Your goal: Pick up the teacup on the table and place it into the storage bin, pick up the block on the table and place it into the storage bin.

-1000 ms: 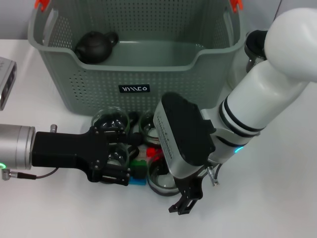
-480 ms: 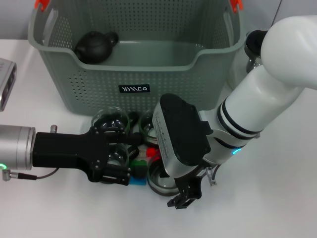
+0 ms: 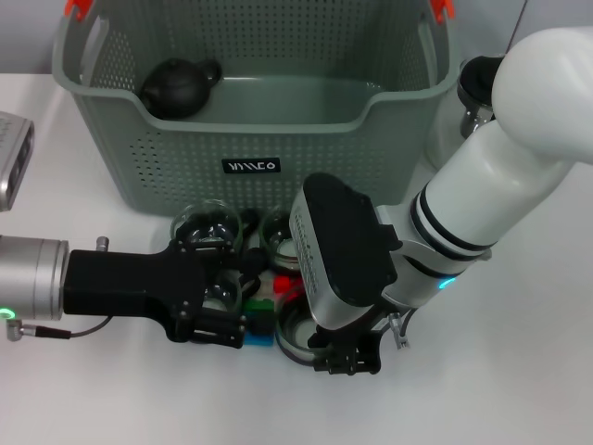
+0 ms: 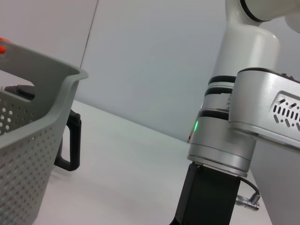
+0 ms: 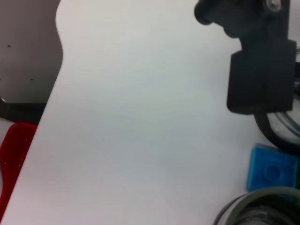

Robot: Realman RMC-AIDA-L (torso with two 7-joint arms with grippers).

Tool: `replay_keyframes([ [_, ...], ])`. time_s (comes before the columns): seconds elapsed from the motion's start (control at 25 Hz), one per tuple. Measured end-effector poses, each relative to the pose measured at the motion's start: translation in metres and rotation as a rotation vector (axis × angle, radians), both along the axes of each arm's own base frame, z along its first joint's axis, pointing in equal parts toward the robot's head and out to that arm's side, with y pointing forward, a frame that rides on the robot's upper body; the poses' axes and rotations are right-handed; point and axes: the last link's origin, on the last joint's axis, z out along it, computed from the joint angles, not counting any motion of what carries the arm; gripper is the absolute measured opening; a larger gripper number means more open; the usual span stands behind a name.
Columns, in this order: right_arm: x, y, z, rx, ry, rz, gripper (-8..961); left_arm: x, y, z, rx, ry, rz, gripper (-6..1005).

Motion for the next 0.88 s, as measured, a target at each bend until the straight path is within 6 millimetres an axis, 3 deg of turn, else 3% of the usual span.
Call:
replay_keyframes([
  [0.16,0.001,-0.001,0.001,-0.007,-0.001,-0.012,268,-0.001,-0.001,0.000,-0.004,-0.002,0.000,849],
  [0.4,0.001,-0.003,0.003,-0.013,-0.005,-0.027,73,-0.002,-0.004,0.000,-0.004,-0.005,0.000,848],
  [0.68,-0.004,-0.004,0.012,-0.033,0.002,-0.051,63,-0.003,-0.006,0.000,-0.010,-0.009,-0.002,846],
  [0.88,-0.017,-0.001,0.044,-0.034,0.066,-0.089,63,-0.004,-0.008,0.000,-0.012,-0.010,0.002,845],
])
